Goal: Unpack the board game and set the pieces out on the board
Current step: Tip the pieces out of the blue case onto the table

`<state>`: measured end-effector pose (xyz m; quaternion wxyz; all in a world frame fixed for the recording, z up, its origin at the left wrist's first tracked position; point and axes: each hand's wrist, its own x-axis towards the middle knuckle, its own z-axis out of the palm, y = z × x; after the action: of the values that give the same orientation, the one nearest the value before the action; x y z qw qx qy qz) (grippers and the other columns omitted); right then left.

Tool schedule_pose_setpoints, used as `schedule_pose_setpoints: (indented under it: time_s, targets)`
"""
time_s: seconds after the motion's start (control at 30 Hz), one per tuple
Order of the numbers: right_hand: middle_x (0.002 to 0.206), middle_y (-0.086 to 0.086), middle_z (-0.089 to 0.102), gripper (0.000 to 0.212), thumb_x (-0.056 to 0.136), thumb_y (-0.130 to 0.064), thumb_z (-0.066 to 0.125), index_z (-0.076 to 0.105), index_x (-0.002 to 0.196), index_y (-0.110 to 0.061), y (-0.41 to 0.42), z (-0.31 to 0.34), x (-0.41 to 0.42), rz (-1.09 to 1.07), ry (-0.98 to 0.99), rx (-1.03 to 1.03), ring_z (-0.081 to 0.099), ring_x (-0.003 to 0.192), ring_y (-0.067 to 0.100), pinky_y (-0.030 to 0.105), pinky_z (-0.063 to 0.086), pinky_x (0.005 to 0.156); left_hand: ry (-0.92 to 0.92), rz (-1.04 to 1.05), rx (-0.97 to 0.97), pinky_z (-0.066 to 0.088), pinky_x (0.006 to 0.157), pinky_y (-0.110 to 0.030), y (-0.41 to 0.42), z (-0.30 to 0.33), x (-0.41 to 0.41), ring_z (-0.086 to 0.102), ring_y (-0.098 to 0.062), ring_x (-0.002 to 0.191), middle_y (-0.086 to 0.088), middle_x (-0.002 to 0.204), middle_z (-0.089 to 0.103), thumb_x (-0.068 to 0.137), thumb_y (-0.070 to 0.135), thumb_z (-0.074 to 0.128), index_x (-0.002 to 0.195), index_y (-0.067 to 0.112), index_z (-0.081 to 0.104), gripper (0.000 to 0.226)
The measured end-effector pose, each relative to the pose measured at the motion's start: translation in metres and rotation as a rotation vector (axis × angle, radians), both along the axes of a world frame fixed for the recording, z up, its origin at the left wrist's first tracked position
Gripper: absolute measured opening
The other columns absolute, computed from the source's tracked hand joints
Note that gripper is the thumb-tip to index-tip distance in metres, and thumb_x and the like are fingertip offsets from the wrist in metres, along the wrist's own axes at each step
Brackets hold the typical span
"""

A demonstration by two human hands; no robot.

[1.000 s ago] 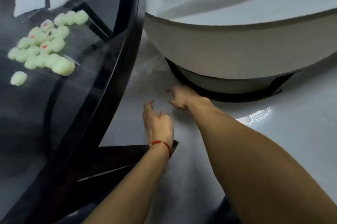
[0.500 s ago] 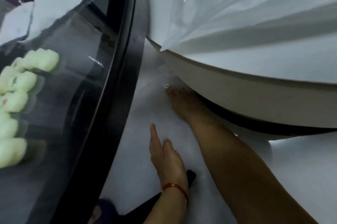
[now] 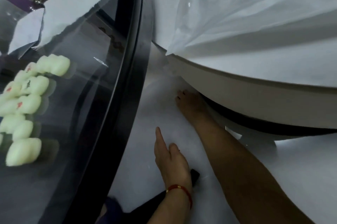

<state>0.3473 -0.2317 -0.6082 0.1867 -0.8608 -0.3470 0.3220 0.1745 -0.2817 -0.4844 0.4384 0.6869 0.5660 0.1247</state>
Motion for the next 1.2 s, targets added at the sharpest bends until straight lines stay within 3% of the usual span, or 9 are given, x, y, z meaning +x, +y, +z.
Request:
schedule_pose_setpoints:
  time_s: [0.07, 0.13, 0.23, 0.43, 0.6, 0.77, 0.83, 1.0, 1.2]
  targets:
    - [0.134, 0.009, 0.063, 0.036, 0.097, -0.030, 0.058, 0.066, 0.129, -0.015, -0.019, 0.011, -0.012, -0.053, -0.004, 0.038, 0.060, 0.123, 0.023, 0.035, 0.047, 0.100, 0.000, -0.041, -0.032, 0.020, 0.122, -0.029, -0.001, -0.001, -0.003, 0.033, -0.001, 0.137, 0.021, 0.154, 0.029, 0.105, 0.014, 0.033, 0.151, 0.051, 0.019, 0.060]
    - [0.154, 0.019, 0.039, 0.044, 0.107, -0.019, 0.039, 0.041, 0.148, -0.003, -0.027, 0.001, -0.024, -0.046, -0.106, 0.082, 0.037, 0.142, 0.033, 0.043, 0.031, 0.114, 0.013, -0.072, -0.065, 0.025, 0.122, -0.035, -0.004, -0.001, -0.004, 0.038, -0.007, 0.138, 0.016, 0.157, 0.030, 0.103, 0.011, 0.034, 0.149, 0.054, 0.019, 0.065]
    - [0.147, 0.019, 0.042, 0.039, 0.104, -0.007, 0.040, 0.042, 0.143, 0.001, -0.043, 0.000, -0.043, 0.035, -0.174, 0.055, 0.044, 0.132, 0.034, 0.041, 0.044, 0.105, 0.050, -0.123, -0.101, 0.040, 0.113, -0.046, -0.011, 0.004, -0.007, 0.050, -0.024, 0.131, 0.011, 0.157, 0.030, 0.097, 0.011, 0.040, 0.148, 0.061, 0.015, 0.075]
    - [0.110, 0.013, 0.058, 0.015, 0.097, -0.010, 0.050, 0.060, 0.108, -0.004, -0.089, 0.030, -0.083, -0.324, -0.084, 0.149, 0.061, 0.103, 0.034, 0.028, 0.035, 0.072, 0.176, -0.240, -0.267, 0.050, 0.101, -0.049, -0.031, 0.027, -0.023, 0.058, -0.028, 0.119, -0.003, 0.157, 0.032, 0.086, 0.029, 0.053, 0.155, 0.047, 0.000, 0.089]
    - [0.078, 0.005, 0.072, 0.009, 0.086, -0.009, 0.070, 0.073, 0.087, -0.017, -0.127, 0.102, -0.108, -0.662, 0.255, 0.395, 0.068, 0.071, 0.020, 0.033, 0.056, 0.072, 0.168, -0.349, -0.353, 0.049, 0.102, -0.046, -0.042, 0.074, -0.036, 0.058, -0.030, 0.121, -0.008, 0.145, 0.049, 0.089, 0.021, 0.053, 0.152, 0.033, 0.025, 0.070]
    - [0.078, 0.022, 0.069, 0.012, 0.095, 0.012, 0.057, 0.068, 0.099, 0.011, -0.180, 0.224, -0.115, -0.556, 0.600, 0.492, 0.070, 0.062, 0.023, 0.027, 0.060, 0.064, 0.072, -0.389, -0.453, 0.053, 0.098, -0.043, -0.044, 0.128, -0.061, 0.063, -0.034, 0.112, -0.008, 0.127, 0.058, 0.078, 0.018, 0.047, 0.142, 0.026, 0.041, 0.065]
    - [0.081, 0.022, 0.071, 0.011, 0.096, 0.010, 0.058, 0.067, 0.102, 0.012, -0.201, 0.272, -0.114, -0.485, 0.594, 0.424, 0.070, 0.063, 0.022, 0.025, 0.059, 0.065, 0.034, -0.455, -0.477, 0.054, 0.096, -0.046, -0.046, 0.149, -0.079, 0.064, -0.035, 0.112, -0.014, 0.128, 0.060, 0.066, 0.021, 0.045, 0.141, 0.025, 0.044, 0.075]
    - [0.087, 0.017, 0.074, 0.015, 0.086, -0.001, 0.077, 0.072, 0.100, 0.003, -0.221, 0.388, -0.124, -0.311, 0.344, 0.261, 0.070, 0.076, 0.019, 0.024, 0.059, 0.074, -0.115, -0.842, -0.264, 0.056, 0.090, -0.035, -0.043, 0.216, -0.132, 0.062, -0.018, 0.101, 0.005, 0.113, 0.061, 0.087, 0.005, 0.049, 0.130, 0.032, 0.052, 0.051]
    - [0.087, 0.022, 0.073, 0.011, 0.089, -0.004, 0.074, 0.073, 0.099, 0.001, -0.173, 0.456, -0.139, -0.286, 0.092, 0.519, 0.068, 0.075, 0.022, 0.031, 0.060, 0.075, -0.395, -0.804, -0.145, 0.061, 0.078, -0.044, 0.018, 0.289, -0.161, 0.071, -0.017, 0.085, 0.008, 0.090, 0.073, 0.084, 0.000, 0.054, 0.105, 0.030, 0.067, 0.039]
